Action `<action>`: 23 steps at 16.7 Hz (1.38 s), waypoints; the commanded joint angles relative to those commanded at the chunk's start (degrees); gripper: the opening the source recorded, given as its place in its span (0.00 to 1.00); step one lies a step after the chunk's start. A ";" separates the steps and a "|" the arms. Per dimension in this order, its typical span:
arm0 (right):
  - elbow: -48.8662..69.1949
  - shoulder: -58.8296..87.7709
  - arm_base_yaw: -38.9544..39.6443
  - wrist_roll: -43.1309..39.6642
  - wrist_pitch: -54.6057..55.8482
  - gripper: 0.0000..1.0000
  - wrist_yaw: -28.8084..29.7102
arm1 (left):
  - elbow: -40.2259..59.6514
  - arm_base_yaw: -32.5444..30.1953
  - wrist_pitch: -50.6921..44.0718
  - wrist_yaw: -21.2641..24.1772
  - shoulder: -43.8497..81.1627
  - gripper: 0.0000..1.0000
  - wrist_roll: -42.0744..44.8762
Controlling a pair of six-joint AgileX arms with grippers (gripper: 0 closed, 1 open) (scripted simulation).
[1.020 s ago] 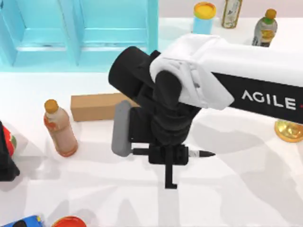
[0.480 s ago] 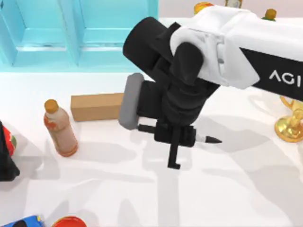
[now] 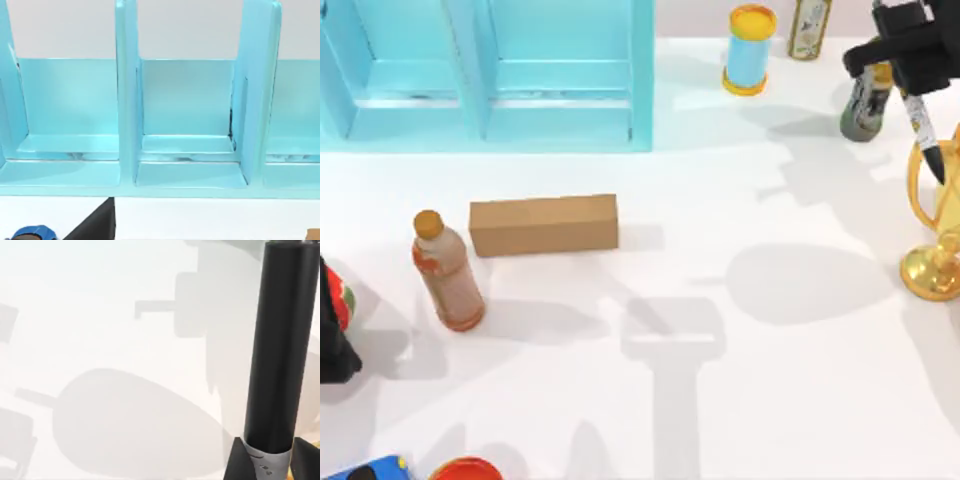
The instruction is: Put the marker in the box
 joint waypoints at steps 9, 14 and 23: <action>-10.16 -3.42 -43.14 37.68 2.04 0.00 -8.09 | 0.00 0.00 0.00 0.00 0.00 1.00 0.00; -17.82 0.62 -58.51 47.95 4.45 0.00 -13.44 | 0.00 0.00 0.00 0.00 0.00 1.00 0.00; -19.88 1.63 -60.16 49.38 5.47 0.00 -14.30 | 0.00 0.00 0.00 0.00 0.00 1.00 0.00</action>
